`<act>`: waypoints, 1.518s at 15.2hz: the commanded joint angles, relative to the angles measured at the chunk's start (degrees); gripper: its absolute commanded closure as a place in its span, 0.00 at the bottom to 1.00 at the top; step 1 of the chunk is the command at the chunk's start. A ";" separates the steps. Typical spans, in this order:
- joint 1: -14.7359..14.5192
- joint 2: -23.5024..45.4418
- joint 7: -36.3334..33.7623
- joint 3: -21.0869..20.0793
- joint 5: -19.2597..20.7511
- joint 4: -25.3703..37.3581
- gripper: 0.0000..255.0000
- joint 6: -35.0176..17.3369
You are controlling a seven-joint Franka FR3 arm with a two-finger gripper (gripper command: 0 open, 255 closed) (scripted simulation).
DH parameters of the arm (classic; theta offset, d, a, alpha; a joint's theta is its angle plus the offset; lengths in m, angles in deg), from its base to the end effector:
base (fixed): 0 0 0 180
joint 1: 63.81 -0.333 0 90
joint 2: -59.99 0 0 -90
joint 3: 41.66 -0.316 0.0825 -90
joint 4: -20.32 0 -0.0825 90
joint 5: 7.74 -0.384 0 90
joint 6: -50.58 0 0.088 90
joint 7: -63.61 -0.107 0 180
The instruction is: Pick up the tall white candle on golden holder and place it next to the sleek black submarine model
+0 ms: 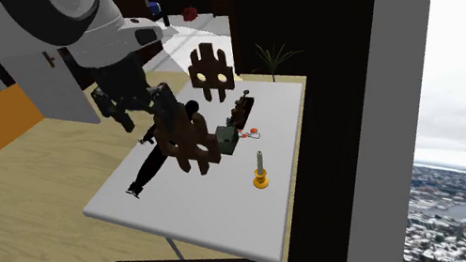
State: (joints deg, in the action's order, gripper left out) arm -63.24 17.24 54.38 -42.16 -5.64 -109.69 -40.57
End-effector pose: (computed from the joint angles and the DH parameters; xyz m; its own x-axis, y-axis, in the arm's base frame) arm 0.3207 -0.0033 0.6211 0.9839 -0.1626 0.0737 -0.1652 -0.9858 0.0311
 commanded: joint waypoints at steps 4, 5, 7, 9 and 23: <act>0.84 1.10 2.93 2.79 1.55 -3.16 0.00 -5.04; 1.14 1.64 3.90 3.73 2.04 -4.06 0.00 -6.75; 1.72 2.98 5.83 5.64 2.97 -5.63 0.00 -10.21; 2.28 4.68 7.76 7.58 3.79 -6.88 0.00 -13.71; 3.68 25.52 23.34 21.67 3.13 -6.33 0.00 -37.55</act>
State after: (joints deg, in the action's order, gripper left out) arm -59.52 40.65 76.10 -21.68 -1.89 -116.55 -76.27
